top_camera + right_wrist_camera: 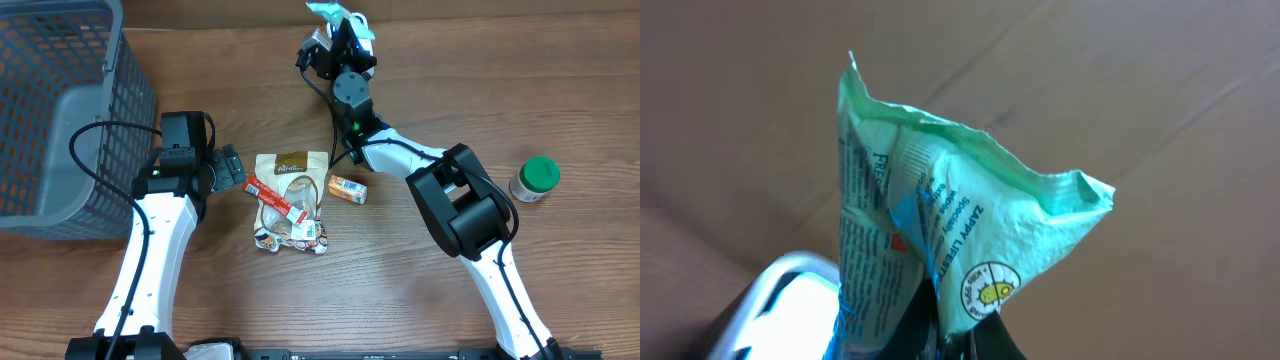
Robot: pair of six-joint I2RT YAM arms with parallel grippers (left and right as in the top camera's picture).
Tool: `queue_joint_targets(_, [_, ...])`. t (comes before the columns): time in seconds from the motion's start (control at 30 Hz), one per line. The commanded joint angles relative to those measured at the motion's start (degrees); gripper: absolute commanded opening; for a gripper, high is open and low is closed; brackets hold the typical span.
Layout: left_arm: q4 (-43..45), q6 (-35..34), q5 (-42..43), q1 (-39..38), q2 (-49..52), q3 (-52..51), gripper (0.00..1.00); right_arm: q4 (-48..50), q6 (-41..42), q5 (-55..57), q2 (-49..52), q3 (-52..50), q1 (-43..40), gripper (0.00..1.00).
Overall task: Scan the item barcode
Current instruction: 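Carry the mint-green snack to the scanner and hold it there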
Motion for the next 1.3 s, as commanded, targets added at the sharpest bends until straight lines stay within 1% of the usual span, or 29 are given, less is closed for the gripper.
queue_joint_targets(0.0, [0.07,0.22,-0.55,0.0,0.07,0.61,1.0,-1.64,8.13,0.37,0.61,0.74,-0.57,0.04])
queue_joint_targets(0.07, [0.07,0.22,-0.55,0.0,0.07,0.61,1.0,-0.96,9.68,0.83,1.09,0.74,-0.81,0.04])
queue_joint_targets(0.37, [0.07,0.22,-0.55,0.0,0.07,0.61,1.0,-1.03,9.75,1.33,1.25,0.74,-0.9,0.04])
queue_joint_targets(0.47, [0.07,0.22,-0.55,0.0,0.07,0.61,1.0,-0.17,11.45,3.37,1.25,0.74,-0.98,0.04])
queue_joint_targets(0.57, [0.07,0.22,-0.55,0.0,0.07,0.61,1.0,4.81,11.41,6.82,1.25,0.74,-1.36,0.04])
queue_joint_targets(0.73, [0.07,0.22,-0.55,0.0,0.07,0.61,1.0,21.2,11.1,12.9,0.83,1.38,-1.38,0.03])
queue_joint_targets(0.8, [0.09,0.22,-0.55,0.0,0.07,0.61,1.0,22.23,10.51,13.88,-0.44,1.38,-0.92,0.03])
queue_joint_targets(0.87, [0.07,0.22,-0.55,0.0,0.07,0.61,1.0,19.04,10.62,14.78,-2.64,1.38,-0.42,0.03])
queue_joint_targets(1.0, [0.07,0.22,-0.55,0.0,0.07,0.61,1.0,5.6,15.34,14.73,-8.28,1.38,0.48,0.03])
queue_joint_targets(1.03, [0.07,0.22,-0.55,0.0,0.07,0.61,1.0,0.17,17.66,14.73,-10.69,1.38,0.81,0.03])
queue_joint_targets(1.13, [0.09,0.22,-0.55,0.0,0.07,0.61,1.0,-11.06,24.09,14.73,-16.2,1.38,1.49,0.03])
queue_joint_targets(1.27, [0.07,0.22,-0.55,0.0,0.07,0.61,1.0,-29.42,35.41,12.11,-25.0,1.38,1.75,0.03])
